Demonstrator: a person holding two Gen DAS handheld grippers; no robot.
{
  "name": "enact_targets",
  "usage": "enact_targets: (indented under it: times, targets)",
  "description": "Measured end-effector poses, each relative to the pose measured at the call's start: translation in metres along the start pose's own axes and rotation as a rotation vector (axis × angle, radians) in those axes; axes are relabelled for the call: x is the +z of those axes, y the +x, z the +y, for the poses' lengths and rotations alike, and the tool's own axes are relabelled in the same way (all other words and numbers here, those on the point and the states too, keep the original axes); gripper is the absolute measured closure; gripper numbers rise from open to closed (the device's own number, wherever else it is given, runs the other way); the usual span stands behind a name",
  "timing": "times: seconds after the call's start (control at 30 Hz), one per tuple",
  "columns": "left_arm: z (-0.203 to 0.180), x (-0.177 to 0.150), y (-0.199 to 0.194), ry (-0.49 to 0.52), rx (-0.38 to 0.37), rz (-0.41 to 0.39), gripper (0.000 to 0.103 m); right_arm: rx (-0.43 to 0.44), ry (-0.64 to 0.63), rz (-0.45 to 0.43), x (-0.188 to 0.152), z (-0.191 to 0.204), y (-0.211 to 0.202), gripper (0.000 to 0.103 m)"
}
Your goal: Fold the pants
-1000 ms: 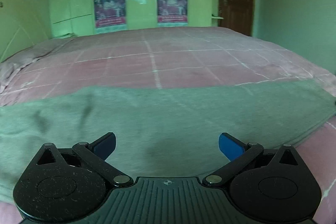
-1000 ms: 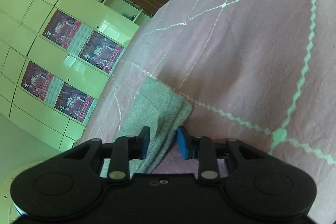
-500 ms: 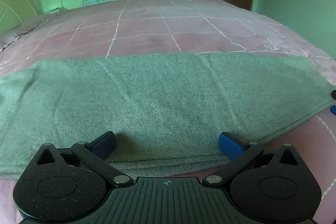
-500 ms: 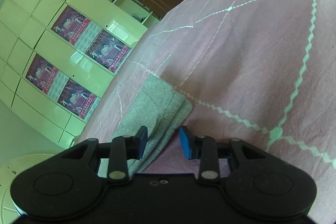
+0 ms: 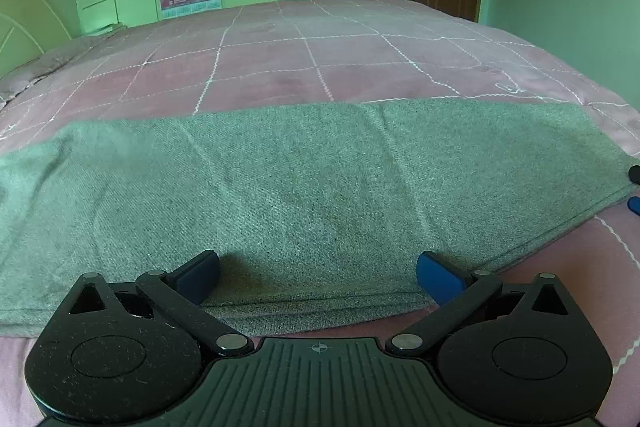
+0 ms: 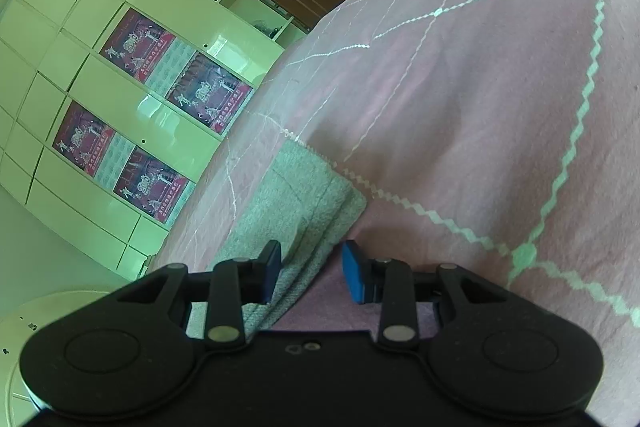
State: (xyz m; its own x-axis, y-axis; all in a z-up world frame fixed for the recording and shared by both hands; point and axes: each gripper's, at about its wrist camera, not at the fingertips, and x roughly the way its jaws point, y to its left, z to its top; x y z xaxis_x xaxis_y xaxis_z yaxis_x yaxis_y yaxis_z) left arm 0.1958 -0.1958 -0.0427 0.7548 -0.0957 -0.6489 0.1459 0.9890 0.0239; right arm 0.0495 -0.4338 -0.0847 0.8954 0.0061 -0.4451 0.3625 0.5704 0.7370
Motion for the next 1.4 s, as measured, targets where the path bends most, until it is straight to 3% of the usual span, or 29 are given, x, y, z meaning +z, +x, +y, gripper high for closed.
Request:
enact_targets:
  times: [0.27,0.4,0.57,0.73,0.9,1.0,1.07,1.23,1.3,1.33,1.4]
  targets:
    - [0.001,0.001,-0.002,-0.005,-0.009,-0.003,0.0,-0.018,0.01,0.003,0.002,0.004,-0.005,0.077]
    - [0.009,0.002,-0.004,-0.032,-0.042,-0.01,0.0,-0.046,-0.002,-0.095,0.011,0.016,-0.024,0.071]
    - [0.017,-0.003,-0.009,-0.069,-0.044,-0.045,0.0,-0.016,0.027,-0.063,0.012,0.011,-0.024,0.072]
    - [0.029,-0.003,-0.015,-0.072,-0.041,-0.055,0.0,-0.041,0.058,-0.071,0.011,0.008,-0.026,0.073]
    - [0.084,-0.007,-0.023,-0.142,0.066,-0.076,0.0,-0.016,0.001,-0.056,0.008,0.03,-0.025,0.07]
    - [0.121,-0.016,-0.02,-0.142,0.138,-0.022,0.0,0.007,-0.041,-0.023,0.0,0.045,-0.019,0.065]
    - [0.145,-0.022,-0.017,-0.143,0.093,0.005,0.0,0.009,-0.076,0.007,-0.01,0.057,-0.014,0.064]
    - [0.205,-0.031,-0.036,-0.187,0.222,-0.025,0.0,0.047,-0.189,0.072,-0.029,0.091,-0.009,0.06]
    - [0.238,-0.044,-0.039,-0.202,0.217,-0.021,0.0,0.042,-0.25,0.104,-0.036,0.105,-0.003,0.058]
    - [0.251,-0.048,-0.044,-0.188,0.191,-0.039,0.0,0.038,-0.267,0.12,-0.039,0.111,0.001,0.058]
    - [0.267,-0.05,-0.051,-0.123,0.246,-0.054,0.0,0.055,-0.293,0.147,-0.043,0.124,0.009,0.058]
